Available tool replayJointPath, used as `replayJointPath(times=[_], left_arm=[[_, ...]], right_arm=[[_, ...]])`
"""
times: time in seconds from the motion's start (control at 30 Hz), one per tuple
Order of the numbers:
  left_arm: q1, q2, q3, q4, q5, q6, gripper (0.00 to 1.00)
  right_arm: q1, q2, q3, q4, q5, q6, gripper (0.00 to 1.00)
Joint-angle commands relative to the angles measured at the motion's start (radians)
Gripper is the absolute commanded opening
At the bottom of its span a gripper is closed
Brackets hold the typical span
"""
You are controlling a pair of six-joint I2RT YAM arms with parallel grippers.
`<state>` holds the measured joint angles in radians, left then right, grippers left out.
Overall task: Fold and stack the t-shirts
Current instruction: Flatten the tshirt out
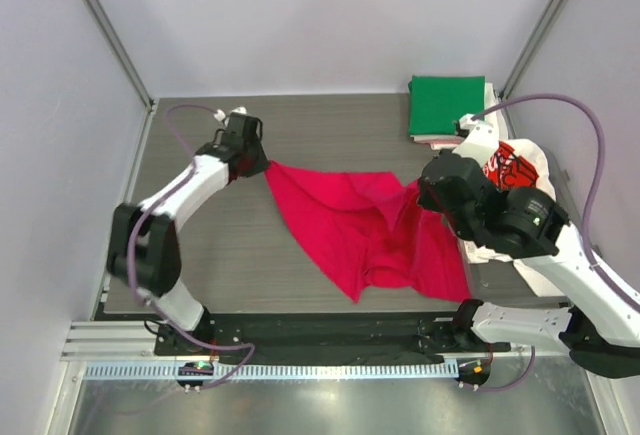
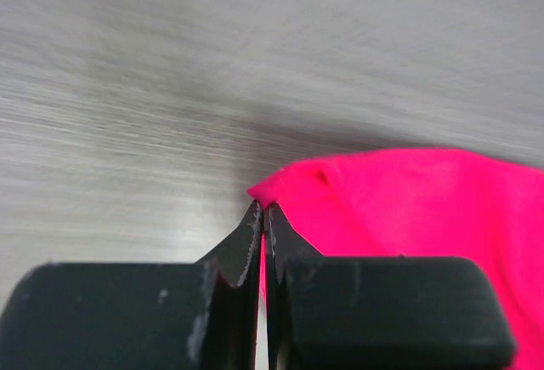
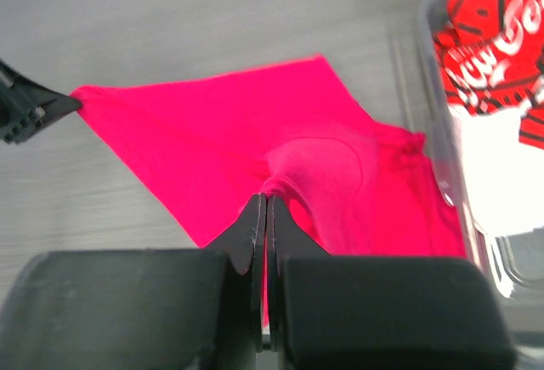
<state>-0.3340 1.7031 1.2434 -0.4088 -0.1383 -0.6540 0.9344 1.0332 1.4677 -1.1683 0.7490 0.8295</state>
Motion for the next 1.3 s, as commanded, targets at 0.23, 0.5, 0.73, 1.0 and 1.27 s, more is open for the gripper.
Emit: replayJointPath(times=[0.23, 0.5, 0.73, 1.0, 1.27], left_arm=[[0.009, -0.580, 0.162, -0.214, -0.153, 0.097, 0.00], [0.009, -0.841, 0.324, -0.282, -0.191, 0.160, 0.00], [0.007, -0.968, 0.496, -0.326, -0.187, 0.243, 0.00], [0.007, -0.967, 0.692, -0.376, -0.152, 0.323, 0.00], [0.007, -0.706, 0.778, -0.547, -0.306, 0.269, 0.00]], right_arm=[[-0.003, 0.080, 0.474, 0.041, -0.120, -0.269, 0.01], [-0.003, 0.022, 0.686, 0.103, -0.288, -0.443, 0.01], [-0.003, -0.130, 0.615, 0.239, -0.515, -0.510, 0.01], [-0.057, -0.115, 0.735, 0.269, -0.433, -0.471, 0.01], [-0.120, 0.267, 0.885, 0.191, 0.007, -0.489, 0.01]])
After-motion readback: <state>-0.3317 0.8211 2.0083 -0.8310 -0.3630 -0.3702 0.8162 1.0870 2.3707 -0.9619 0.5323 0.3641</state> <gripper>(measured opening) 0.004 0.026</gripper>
